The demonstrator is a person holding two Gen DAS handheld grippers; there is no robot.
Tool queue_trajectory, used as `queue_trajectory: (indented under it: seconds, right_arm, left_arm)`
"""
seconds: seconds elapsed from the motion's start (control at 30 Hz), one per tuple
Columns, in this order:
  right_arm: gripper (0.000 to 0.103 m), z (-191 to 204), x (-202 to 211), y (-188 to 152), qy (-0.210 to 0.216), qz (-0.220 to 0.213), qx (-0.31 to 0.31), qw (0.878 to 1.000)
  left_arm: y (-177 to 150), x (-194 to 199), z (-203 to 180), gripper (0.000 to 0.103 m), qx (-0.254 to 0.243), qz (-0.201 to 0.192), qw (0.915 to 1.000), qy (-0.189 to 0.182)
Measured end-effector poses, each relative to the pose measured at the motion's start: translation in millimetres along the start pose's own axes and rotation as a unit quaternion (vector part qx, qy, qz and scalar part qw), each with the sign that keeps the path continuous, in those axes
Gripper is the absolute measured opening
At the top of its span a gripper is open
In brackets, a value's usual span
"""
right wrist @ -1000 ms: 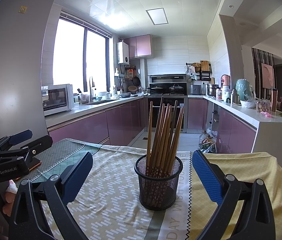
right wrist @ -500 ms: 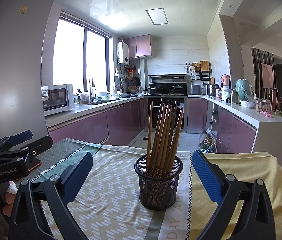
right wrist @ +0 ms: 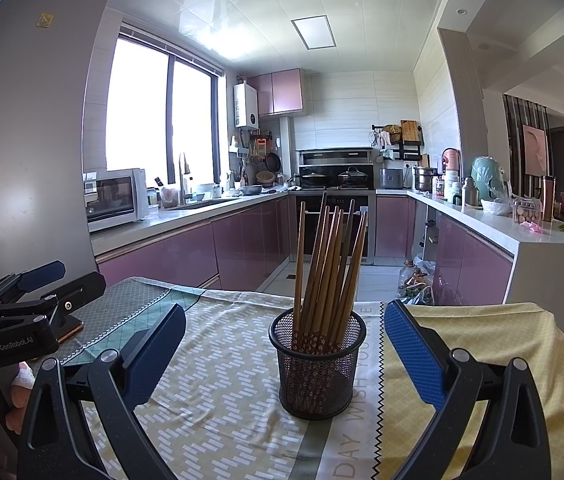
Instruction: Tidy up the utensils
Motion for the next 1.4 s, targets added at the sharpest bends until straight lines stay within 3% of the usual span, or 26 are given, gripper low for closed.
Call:
queue_trajectory:
  seconds: [1.4]
  right_arm:
    - [0.096, 1.4, 0.2, -0.3, 0.0, 0.001, -0.002, 1.0]
  left_arm:
    - [-7.2, -1.1, -3.8, 0.097, 0.002, 0.005, 1.0, 0.003]
Point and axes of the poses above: each gripper's, at about its wrist camera, not at the fingertips, and x roughly against the way its jaws point, z to its left, y to its top, the point moved 1 cm from there along -x, roughly the way its jaws point, and after that the axes turned 12 degrees about -y, right-handed, at the moved point
